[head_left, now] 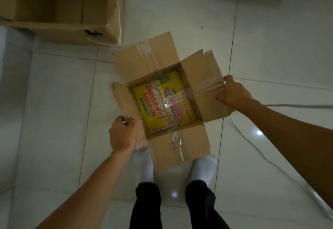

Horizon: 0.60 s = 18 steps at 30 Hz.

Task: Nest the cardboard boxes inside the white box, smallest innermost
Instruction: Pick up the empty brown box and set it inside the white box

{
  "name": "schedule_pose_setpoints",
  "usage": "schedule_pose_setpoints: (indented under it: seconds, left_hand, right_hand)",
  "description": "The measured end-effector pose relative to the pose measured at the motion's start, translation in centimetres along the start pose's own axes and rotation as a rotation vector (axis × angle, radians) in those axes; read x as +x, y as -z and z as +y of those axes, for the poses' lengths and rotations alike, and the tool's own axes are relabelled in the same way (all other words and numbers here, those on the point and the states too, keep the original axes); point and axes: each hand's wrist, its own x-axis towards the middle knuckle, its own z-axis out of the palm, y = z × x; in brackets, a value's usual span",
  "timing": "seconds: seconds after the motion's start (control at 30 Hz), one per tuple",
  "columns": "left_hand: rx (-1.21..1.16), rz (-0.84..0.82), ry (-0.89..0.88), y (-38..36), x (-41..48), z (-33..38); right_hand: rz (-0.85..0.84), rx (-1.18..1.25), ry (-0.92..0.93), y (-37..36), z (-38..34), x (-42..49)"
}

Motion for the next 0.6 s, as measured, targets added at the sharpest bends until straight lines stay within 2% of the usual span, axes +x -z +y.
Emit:
schedule_pose_setpoints:
  seconds: [0.1,0.2,0.3,0.43,0.6]
  left_hand:
    - [0.03,0.024,-0.024,-0.3,0.5,-0.4]
    - [0.063,0.044,-0.072,-0.2,1.1,-0.3]
    - [0.103,0.037,-0.158,0.4,2.5,0.5]
    - [0.202,-0.013,-0.333,1.0,4.4,3.1]
    - [0.35,-0.102,-0.543,0.8,5.8,7.7]
  right_hand:
    - [0.062,0.017,0.013,-0.5,0.2,0.1]
    - [0.048,-0.013,0.02,-0.4,-0.3,0.0]
    - [0.029,0.057,-0.046,-1.1,0.1,-1.3]
    - [-0.064,0.271,-0.224,-3.6,2.4,-4.7]
    - [-0.158,0.701,-0.493,-8.4,4.0,-9.6]
